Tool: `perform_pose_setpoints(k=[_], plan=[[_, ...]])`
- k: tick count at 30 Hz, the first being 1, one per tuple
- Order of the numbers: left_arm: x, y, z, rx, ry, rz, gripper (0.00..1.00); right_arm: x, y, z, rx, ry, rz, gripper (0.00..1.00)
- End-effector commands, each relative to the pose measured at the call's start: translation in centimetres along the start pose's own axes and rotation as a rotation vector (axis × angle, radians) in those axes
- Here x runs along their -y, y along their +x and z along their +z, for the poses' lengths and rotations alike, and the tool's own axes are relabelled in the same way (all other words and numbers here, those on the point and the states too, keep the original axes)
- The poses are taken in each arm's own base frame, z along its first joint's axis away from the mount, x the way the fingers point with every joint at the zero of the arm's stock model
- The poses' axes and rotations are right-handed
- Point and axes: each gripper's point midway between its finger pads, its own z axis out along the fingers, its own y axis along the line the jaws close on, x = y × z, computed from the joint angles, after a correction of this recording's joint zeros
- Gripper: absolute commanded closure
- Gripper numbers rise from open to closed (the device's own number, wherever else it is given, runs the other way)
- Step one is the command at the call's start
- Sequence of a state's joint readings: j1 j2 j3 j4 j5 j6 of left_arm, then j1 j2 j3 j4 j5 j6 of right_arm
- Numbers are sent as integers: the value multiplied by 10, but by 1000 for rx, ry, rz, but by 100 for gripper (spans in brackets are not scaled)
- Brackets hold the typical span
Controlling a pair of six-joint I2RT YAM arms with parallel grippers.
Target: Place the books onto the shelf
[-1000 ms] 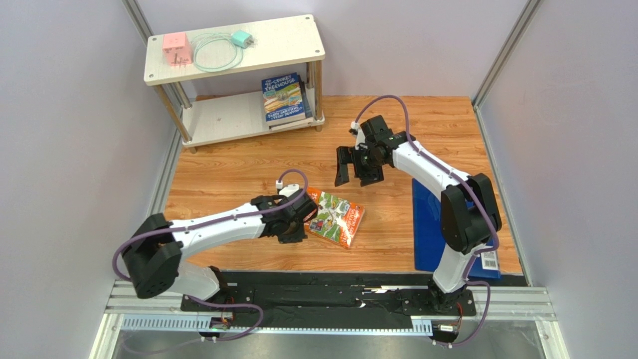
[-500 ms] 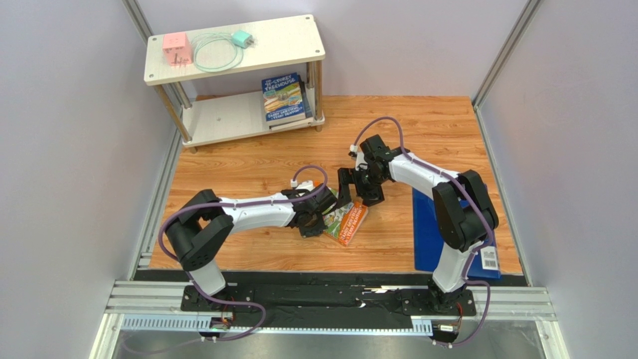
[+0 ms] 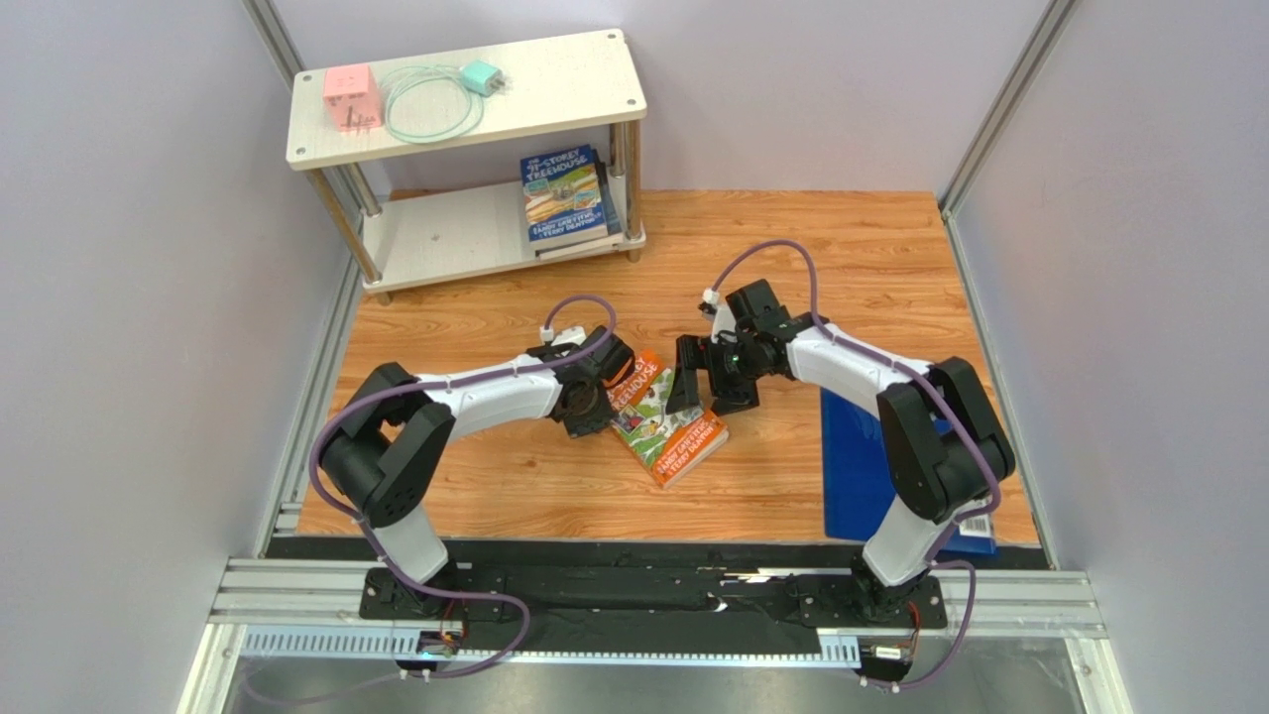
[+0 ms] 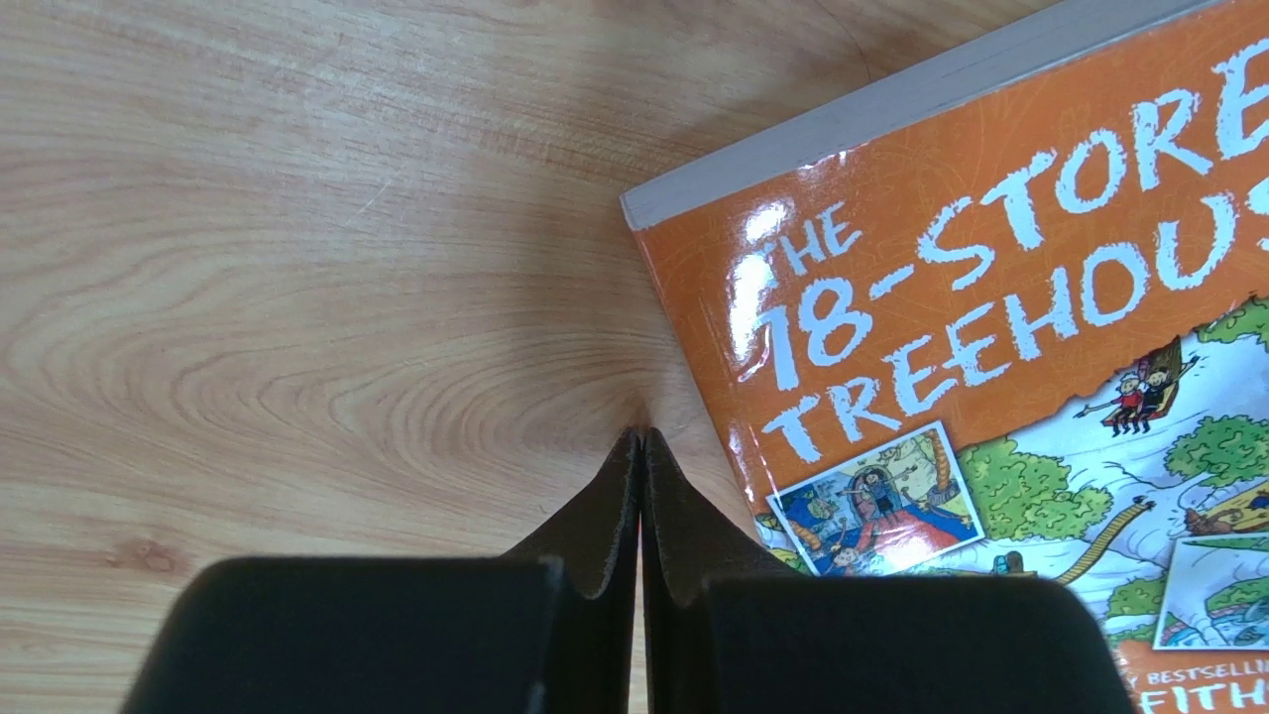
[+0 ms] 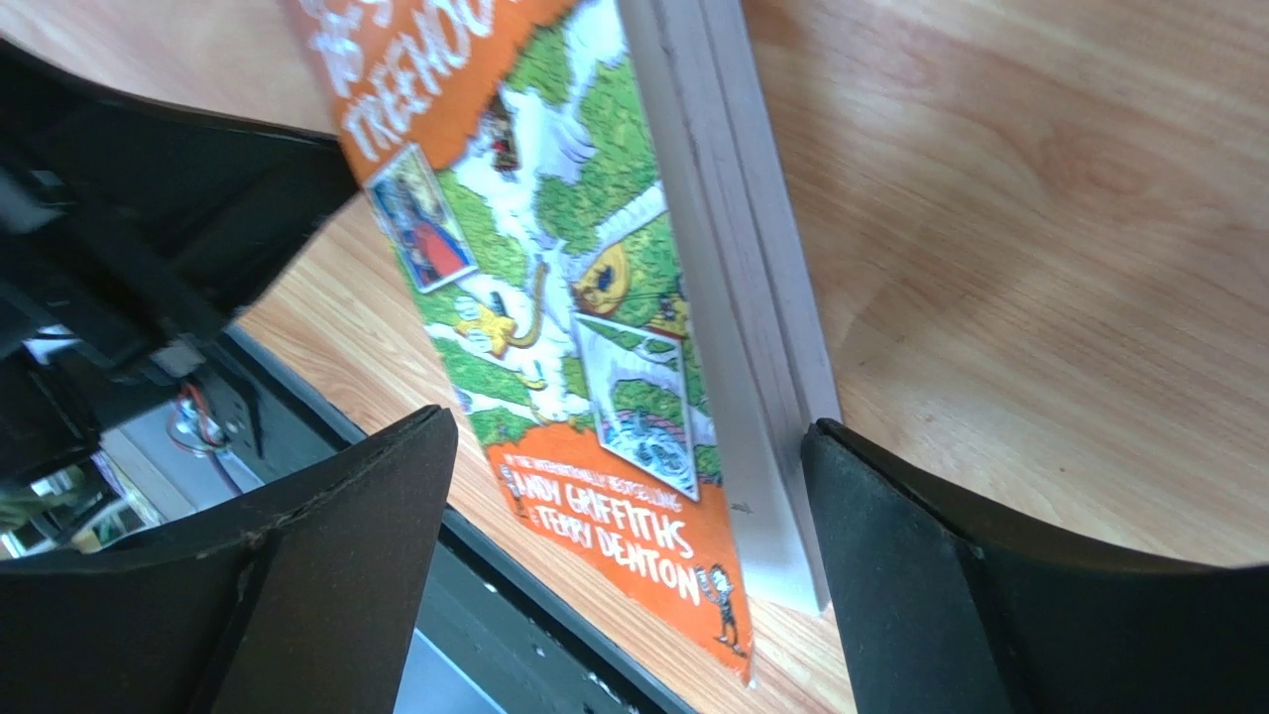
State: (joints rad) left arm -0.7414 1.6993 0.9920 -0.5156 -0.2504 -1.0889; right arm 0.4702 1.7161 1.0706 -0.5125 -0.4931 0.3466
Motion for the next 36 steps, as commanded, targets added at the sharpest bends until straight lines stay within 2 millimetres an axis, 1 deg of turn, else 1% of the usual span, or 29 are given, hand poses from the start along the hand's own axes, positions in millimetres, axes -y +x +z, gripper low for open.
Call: perform_pose_setpoints(k=[1,2,3,4,6,7,12,16,20,21,25,29,32,34,36], plan=[[-17,0,4,-1,-76,88,100,-42,-38,-19,206,-150,-58,9],[-17,1,6,-7,-75,88,100,-44,-37,-18,207,-169,-57,9],[-14,2,7,-12,-65,86,100,-47,-40,-18,214,-181,-64,9],[-12,2,10,-15,-65,88,100,-44,-39,-12,195,-175,-57,9],[-8,0,10,-15,-62,87,100,-43,-39,-8,160,-167,-51,9],[-6,0,11,-16,-59,87,100,-40,-36,-2,139,-166,-46,9],[-1,-8,10,-3,-50,76,100,-46,-28,8,77,-237,-35,11],[-3,-19,9,9,-49,60,100,-38,-23,12,65,-207,-26,12],[-3,-25,7,9,-28,55,100,-45,-22,11,65,-254,-14,14],[-1,-25,6,10,-19,62,100,-50,-26,8,87,-272,-32,15],[6,-24,6,-6,14,65,100,-55,-36,2,139,-276,-37,16],[14,-22,5,-20,47,59,100,-72,-43,-5,155,-347,-48,18],[18,-24,2,-12,69,60,100,-82,-46,-12,173,-384,-65,18],[21,-28,-2,-1,81,61,100,-87,-46,-13,175,-393,-83,18],[23,-30,-5,6,92,65,100,-86,-45,-10,165,-388,-80,18]])
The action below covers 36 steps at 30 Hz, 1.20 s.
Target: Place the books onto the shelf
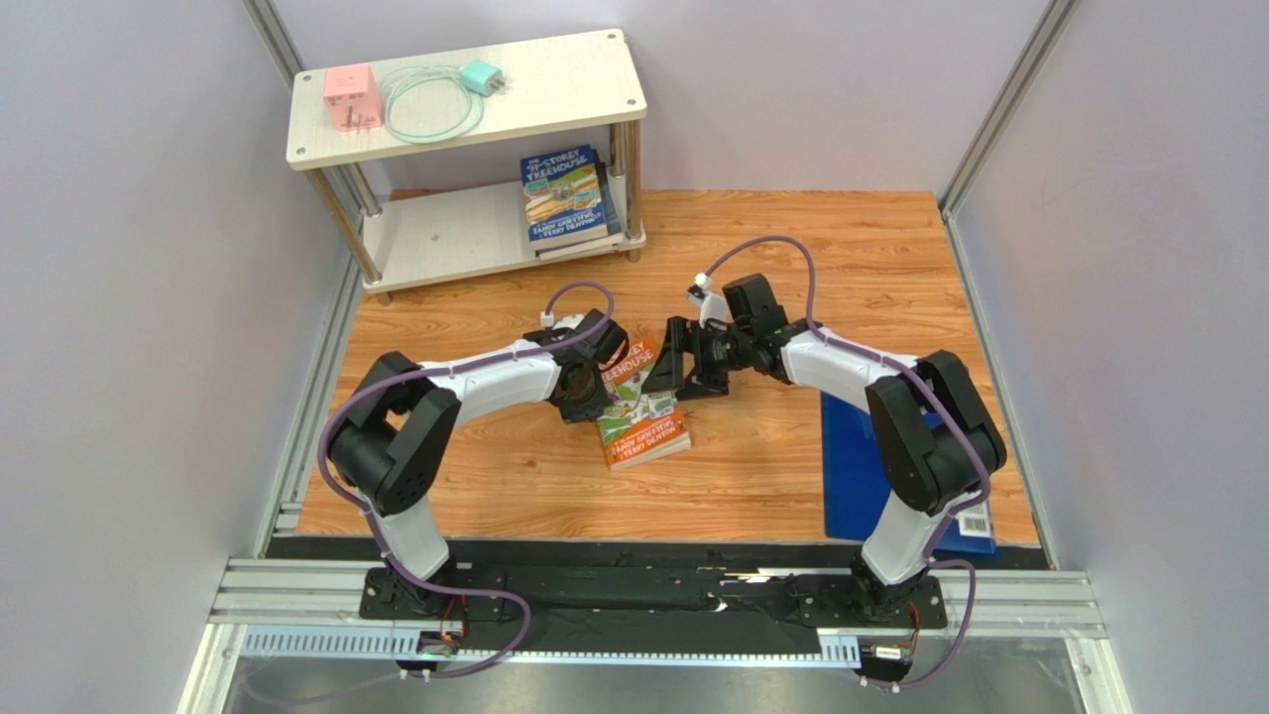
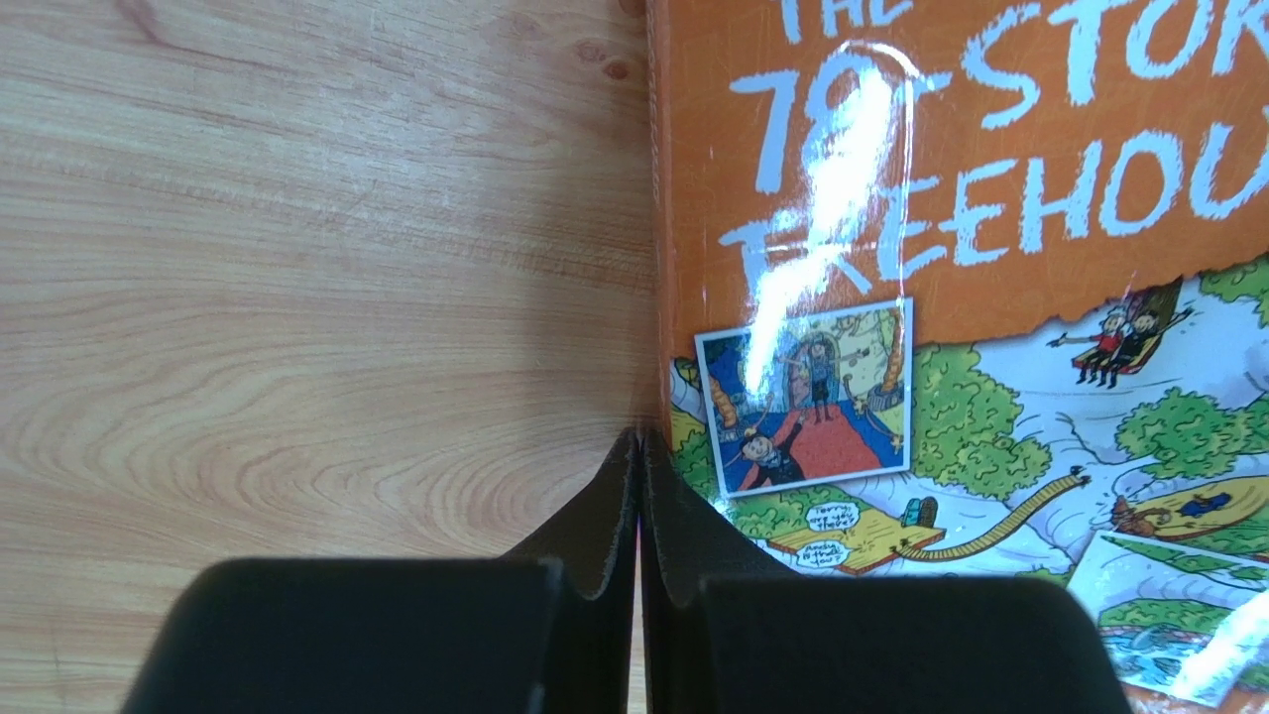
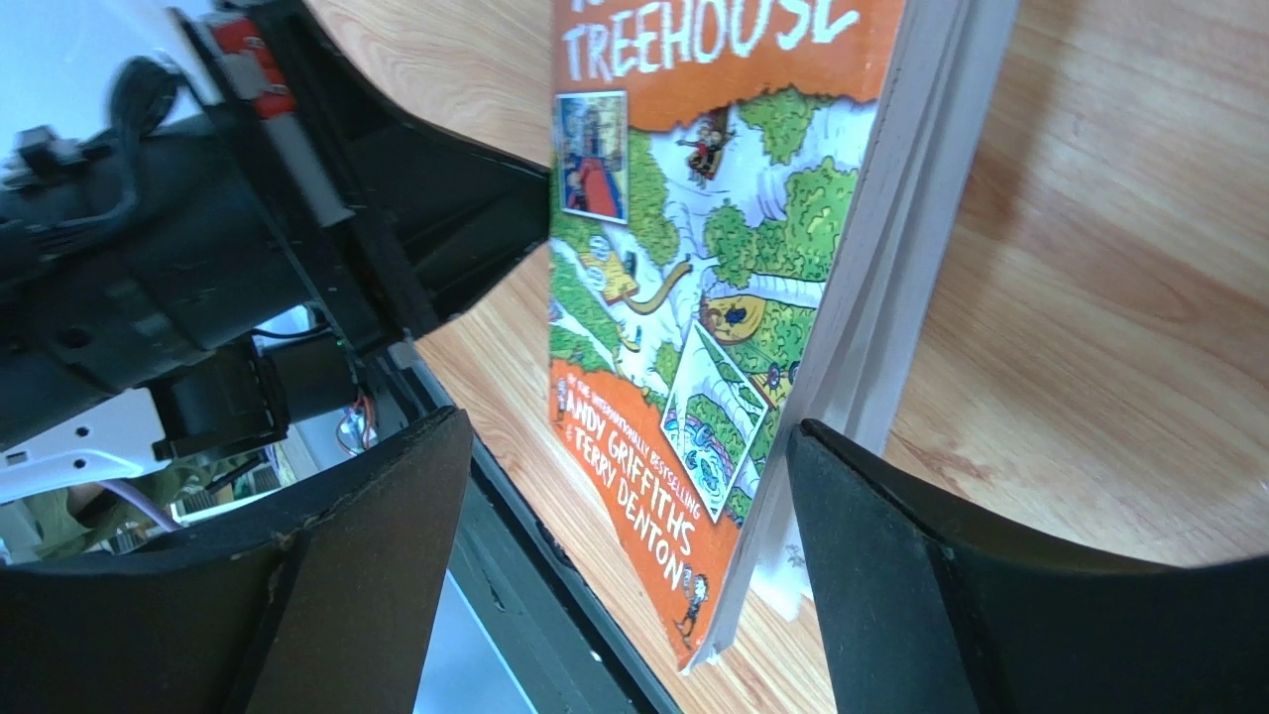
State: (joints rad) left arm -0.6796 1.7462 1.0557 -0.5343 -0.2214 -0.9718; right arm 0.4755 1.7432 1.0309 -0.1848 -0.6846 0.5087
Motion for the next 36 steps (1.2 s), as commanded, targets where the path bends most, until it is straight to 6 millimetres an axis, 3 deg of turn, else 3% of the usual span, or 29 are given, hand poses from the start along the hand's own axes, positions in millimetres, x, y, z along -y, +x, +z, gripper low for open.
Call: perform_pose_setpoints(k=[1,7,13,21,23,25,26,28,29,32,36], plan=[[26,-12,-13,26,102,5,100,-39,-14,-4,40,-122,-83,18],[37,-18,-20,32,141,9,100,-23,-1,15,-14,-121,-30,23],[50,-23,-23,30,176,16,100,-32,-1,20,-2,-205,-28,45],[58,-23,-20,18,199,23,100,-37,-9,28,10,-254,3,45],[59,-25,-21,22,204,26,100,-24,0,39,-37,-206,34,44],[60,-27,-23,28,206,28,100,-21,-4,45,-42,-177,18,44],[58,-27,-23,33,198,32,100,-14,4,49,-79,-142,49,44],[54,-29,-26,41,178,30,100,-9,0,53,-84,-97,58,49],[46,-30,-27,45,142,30,100,4,15,55,-146,-30,102,50],[35,-31,-31,59,99,29,100,10,18,54,-174,30,95,53],[22,-33,-37,73,51,26,100,14,18,45,-174,122,106,70]])
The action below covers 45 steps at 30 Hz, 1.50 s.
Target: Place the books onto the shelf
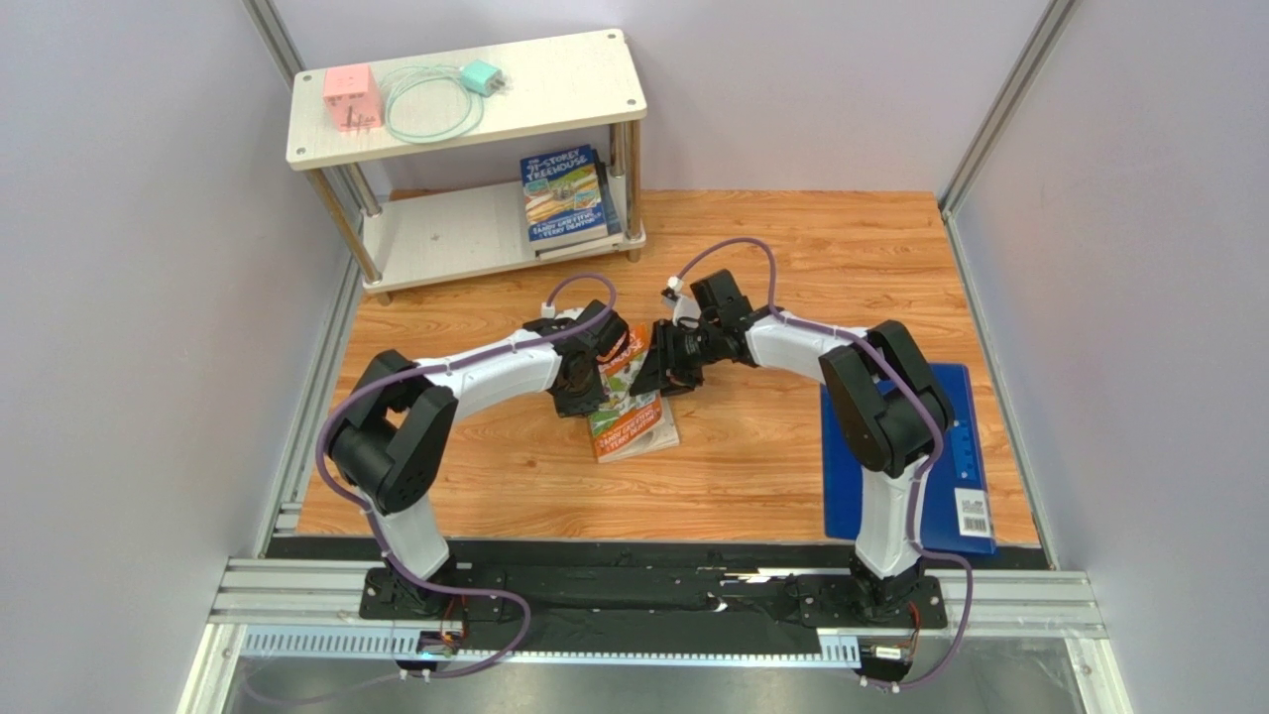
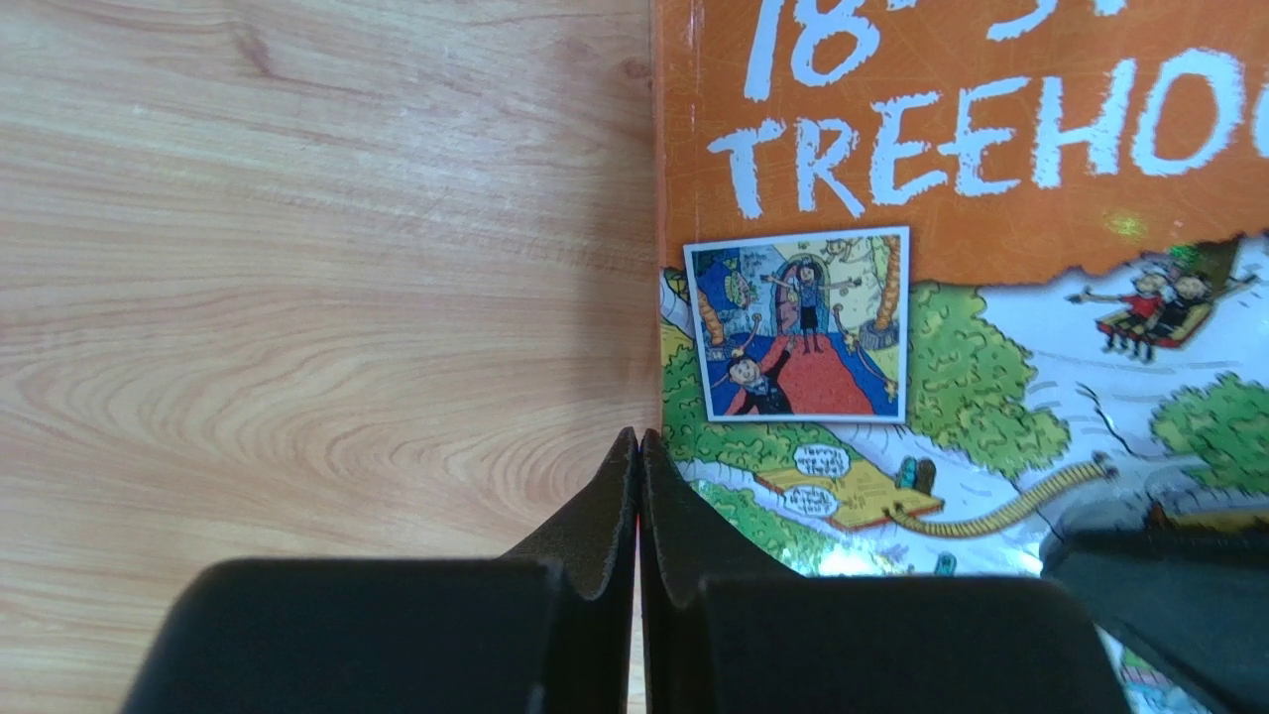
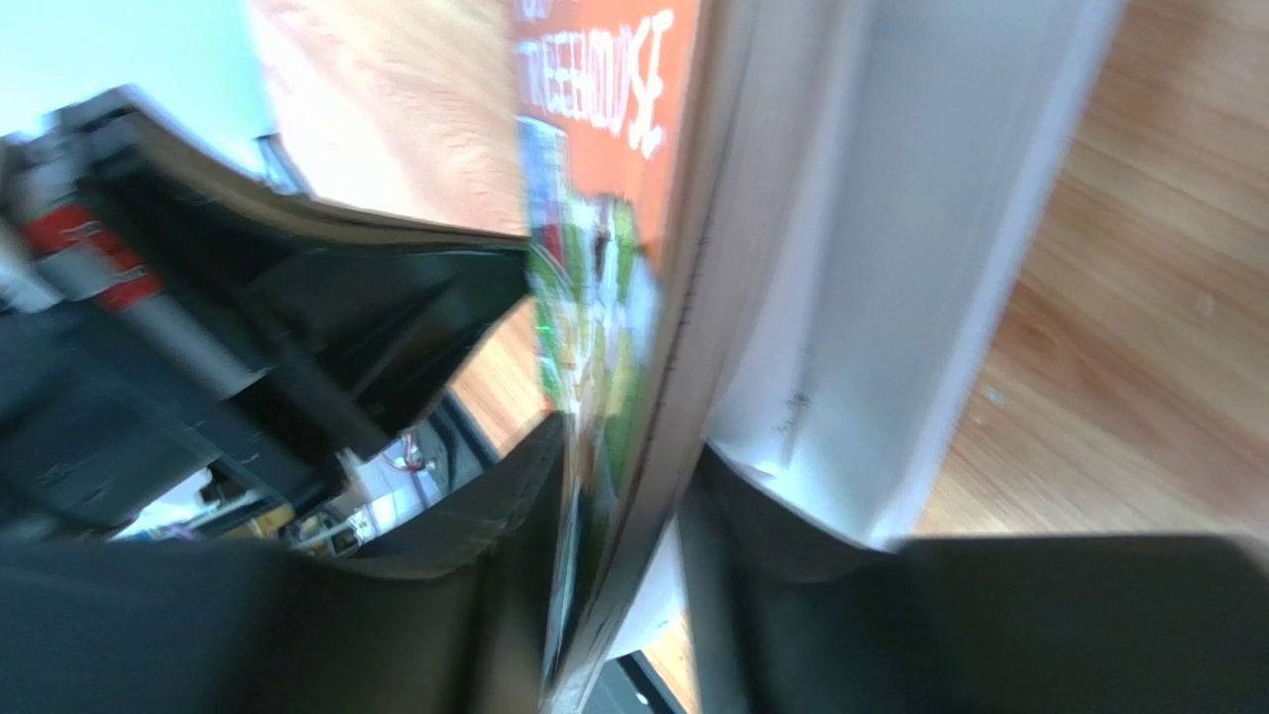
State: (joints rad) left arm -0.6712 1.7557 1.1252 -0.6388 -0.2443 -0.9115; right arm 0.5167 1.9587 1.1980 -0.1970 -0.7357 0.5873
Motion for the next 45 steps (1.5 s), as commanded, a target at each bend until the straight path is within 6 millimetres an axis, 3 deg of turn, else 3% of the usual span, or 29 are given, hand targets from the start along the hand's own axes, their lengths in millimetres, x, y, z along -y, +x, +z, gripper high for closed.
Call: perform_pose_setpoints(k=[1,8,15,16,17,19,20,22,26,27,29,30,31,32,33,38,45], plan=[[24,-26,-29,86,92,-37,100,17,24,-1,-63,172,22,72],[15,-22,-25,78,53,-26,100,19,28,-21,-31,249,-2,71],[4,-24,-33,102,44,-2,97,12,25,-19,-28,208,-30,83],[0,-22,-34,102,46,10,86,10,26,-18,-33,189,-32,89],[-3,-27,-44,126,65,-5,58,6,22,-17,-17,166,-46,91],[-15,-24,-49,148,57,-19,17,-2,18,-16,-3,128,-68,95],[-18,-28,-61,181,87,-37,10,-5,16,-16,2,117,-77,96],[-23,-24,-66,196,127,-35,4,-12,13,-15,5,89,-94,98],[-20,-23,-87,252,278,-53,1,-40,1,-21,26,-13,-137,98],[-24,-14,-81,239,289,-52,1,-45,-2,-23,35,-28,-137,99],[-13,-18,-91,275,412,-93,0,-63,-11,-32,62,-91,-170,99],[-21,-4,-78,255,418,-111,0,-70,-14,-36,70,-114,-170,99],[-7,-11,-86,288,532,-151,0,-79,-20,-43,84,-156,-187,99],[-7,-19,-97,339,602,-187,0,-83,-24,-48,94,-175,-192,98],[-5,-17,-94,374,678,-217,0,-87,-28,-53,104,-190,-190,98],[-11,-26,-112,501,805,-232,0,-116,-40,-81,146,-303,-233,98],[3,-43,-146,638,1026,-242,0,-143,-40,-98,157,-396,-266,97]])
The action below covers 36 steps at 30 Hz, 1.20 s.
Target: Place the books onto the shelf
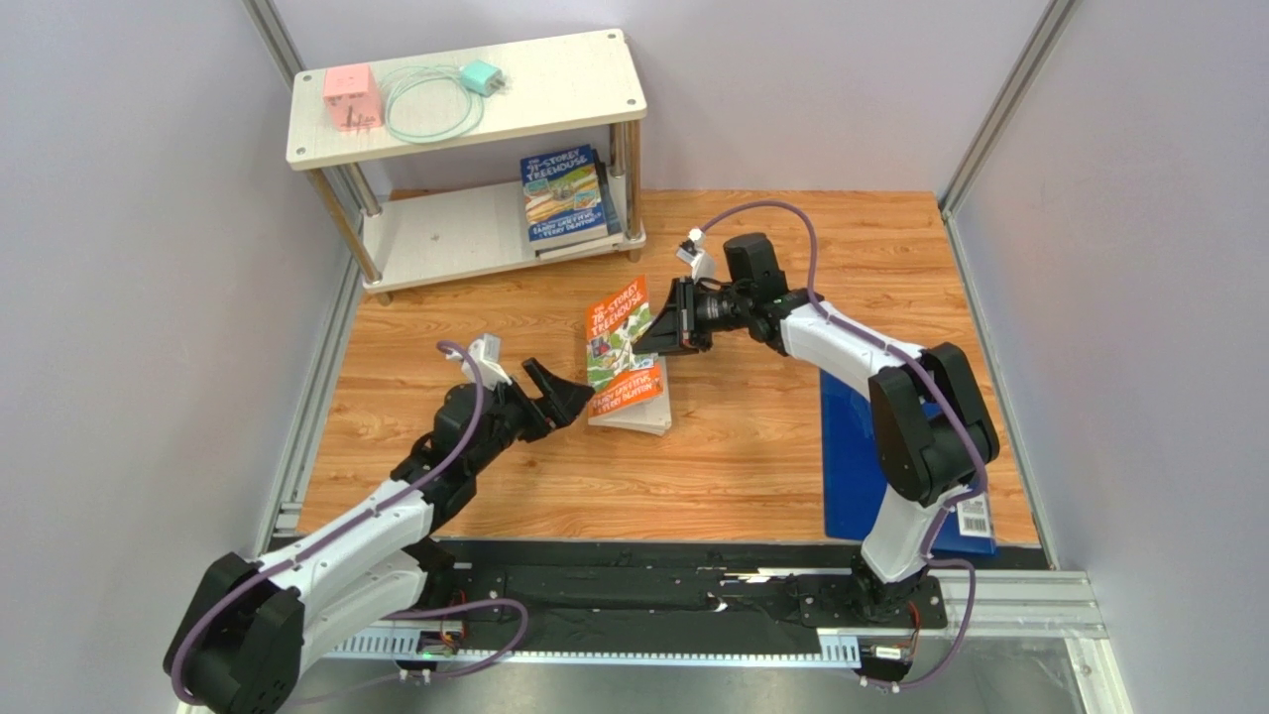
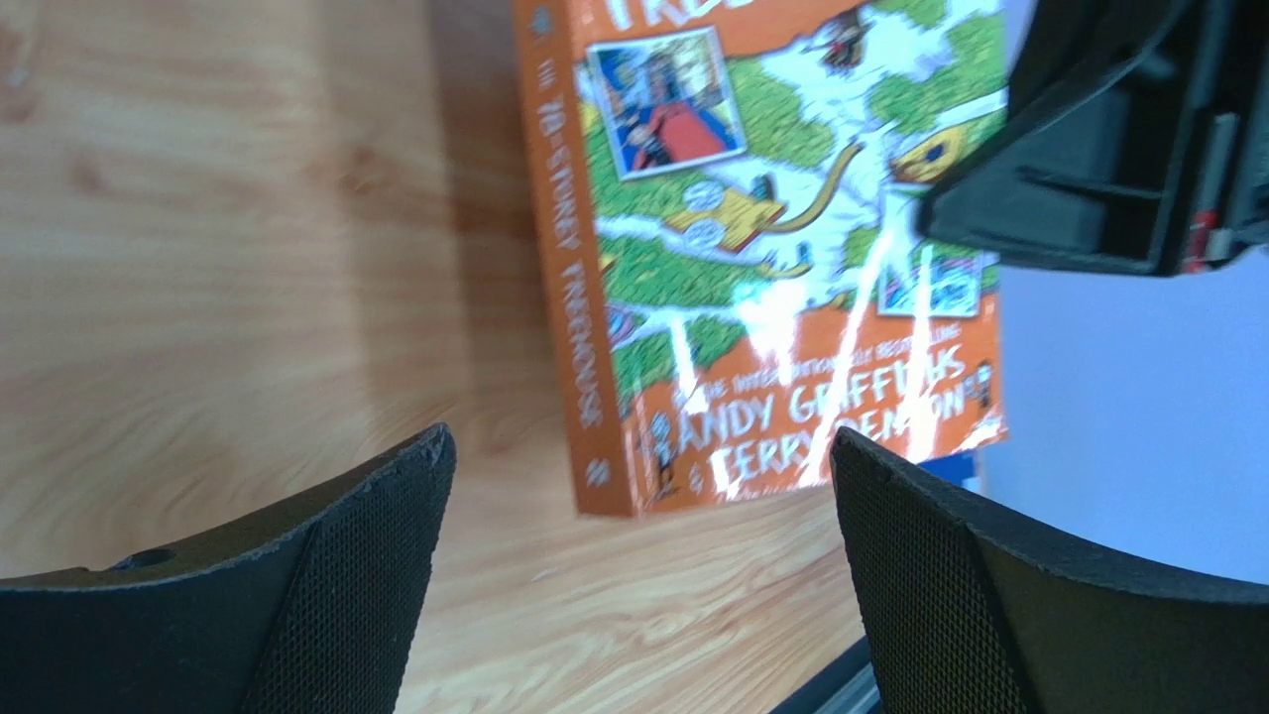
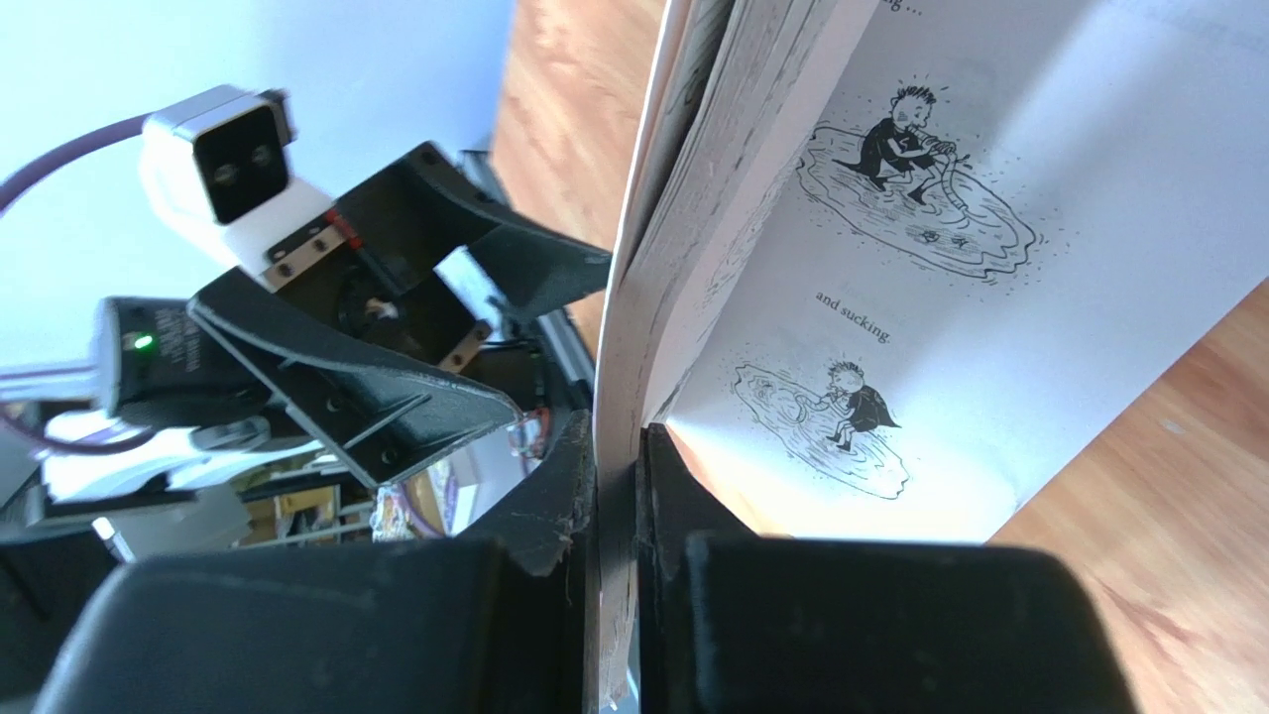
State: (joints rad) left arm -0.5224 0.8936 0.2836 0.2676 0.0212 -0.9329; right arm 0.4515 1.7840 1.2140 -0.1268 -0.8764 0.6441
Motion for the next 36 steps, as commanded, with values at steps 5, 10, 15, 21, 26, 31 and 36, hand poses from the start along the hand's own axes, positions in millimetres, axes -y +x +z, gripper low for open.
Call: perform_pose_setpoints(k=[5,10,15,21,26,31,36], plan=[[56,-24,18,61,260,-30,0,-89,-18,-25,42,-240,-161,97],[59,-23,26,86,323,-62,0,-110,-22,-36,62,-281,-207,96],[74,-32,24,140,422,-81,5,-121,-25,-40,68,-306,-212,96],[112,-35,24,116,637,-92,44,-116,-21,-36,57,-343,-172,96],[120,-27,35,59,701,-102,97,-92,-15,-29,51,-283,-170,96],[111,-30,33,85,655,-107,100,-47,-11,-27,54,-88,-122,74],[105,-41,29,94,599,-87,100,-17,-15,-32,92,0,-74,29]])
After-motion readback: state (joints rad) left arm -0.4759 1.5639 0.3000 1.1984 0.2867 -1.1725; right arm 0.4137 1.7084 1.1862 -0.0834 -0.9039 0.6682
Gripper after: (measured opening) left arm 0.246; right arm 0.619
